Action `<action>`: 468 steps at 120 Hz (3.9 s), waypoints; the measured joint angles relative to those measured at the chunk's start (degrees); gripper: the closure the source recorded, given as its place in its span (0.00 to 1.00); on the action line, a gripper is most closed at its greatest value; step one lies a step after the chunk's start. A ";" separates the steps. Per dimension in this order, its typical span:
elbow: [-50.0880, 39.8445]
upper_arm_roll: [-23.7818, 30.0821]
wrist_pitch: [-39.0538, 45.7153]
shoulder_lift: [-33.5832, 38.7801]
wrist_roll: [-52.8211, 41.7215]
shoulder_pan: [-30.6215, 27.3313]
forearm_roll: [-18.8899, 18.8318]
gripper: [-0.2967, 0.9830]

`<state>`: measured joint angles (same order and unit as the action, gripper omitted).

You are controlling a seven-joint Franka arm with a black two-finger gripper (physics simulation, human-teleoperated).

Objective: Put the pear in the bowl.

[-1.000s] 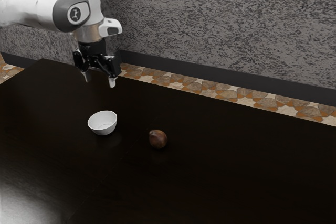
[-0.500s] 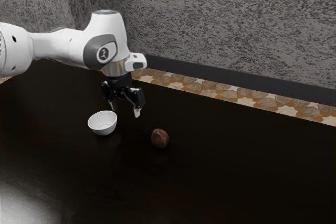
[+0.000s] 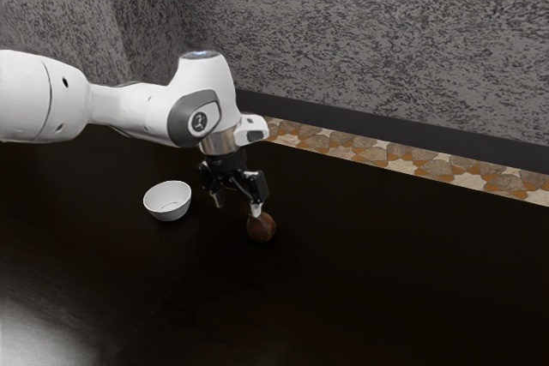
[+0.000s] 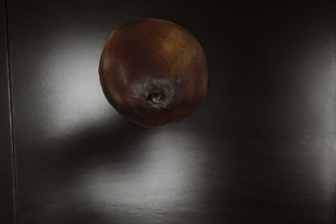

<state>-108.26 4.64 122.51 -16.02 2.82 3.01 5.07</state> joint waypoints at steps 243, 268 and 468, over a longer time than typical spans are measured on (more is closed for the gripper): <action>10.95 0.73 6.45 -17.07 -4.20 -0.72 -0.03 0.25; 10.89 0.73 6.71 -17.49 -4.43 -0.72 0.88 0.28; 20.28 -4.13 -1.65 -16.41 -11.08 -18.39 -0.22 0.33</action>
<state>-87.98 0.50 120.86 -32.42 -8.26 -15.38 4.85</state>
